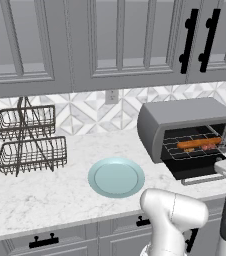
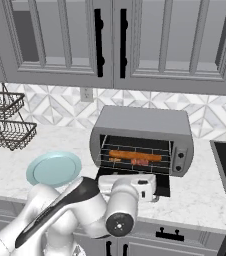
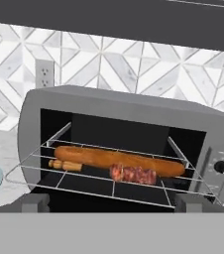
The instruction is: Pick up the kebab skewer and baguette bread, and place them inside the toaster oven. Close the toaster oven door and start by setting the timer.
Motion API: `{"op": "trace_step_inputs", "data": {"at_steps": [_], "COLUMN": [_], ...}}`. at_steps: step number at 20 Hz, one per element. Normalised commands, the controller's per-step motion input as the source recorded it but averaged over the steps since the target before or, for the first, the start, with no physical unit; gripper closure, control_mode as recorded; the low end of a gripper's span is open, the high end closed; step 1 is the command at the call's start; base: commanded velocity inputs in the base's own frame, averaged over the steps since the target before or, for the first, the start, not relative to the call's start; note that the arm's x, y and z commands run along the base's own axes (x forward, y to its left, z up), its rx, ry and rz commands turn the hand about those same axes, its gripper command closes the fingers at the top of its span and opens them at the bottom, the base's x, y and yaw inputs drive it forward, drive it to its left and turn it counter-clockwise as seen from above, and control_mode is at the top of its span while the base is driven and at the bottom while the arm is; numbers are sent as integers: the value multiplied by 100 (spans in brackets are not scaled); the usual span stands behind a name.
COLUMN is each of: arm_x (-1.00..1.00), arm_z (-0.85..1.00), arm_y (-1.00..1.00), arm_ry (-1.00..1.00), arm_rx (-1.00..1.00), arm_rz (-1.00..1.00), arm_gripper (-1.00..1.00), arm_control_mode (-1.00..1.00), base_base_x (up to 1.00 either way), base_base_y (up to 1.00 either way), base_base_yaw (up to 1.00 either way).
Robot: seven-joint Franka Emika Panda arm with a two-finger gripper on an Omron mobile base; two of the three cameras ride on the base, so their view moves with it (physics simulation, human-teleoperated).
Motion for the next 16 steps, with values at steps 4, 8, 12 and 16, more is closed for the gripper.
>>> {"op": "trace_step_inputs", "data": {"at_steps": [4, 8, 12, 16], "arm_x": [41, 33, 6, 7], "arm_z": [-22, -19, -17, -10], "arm_y": [-1, 0, 0, 2], "arm_ry": [0, 0, 0, 0], "arm_rx": [0, 0, 11, 12], "arm_rz": [21, 15, 0, -7], "arm_gripper": [-100, -100, -100, -100], "arm_control_mode": [-100, -100, -100, -100], "base_base_x": [0, 0, 0, 0], "base_base_y": [0, 0, 0, 0], "base_base_yaw": [0, 0, 0, 0]}}
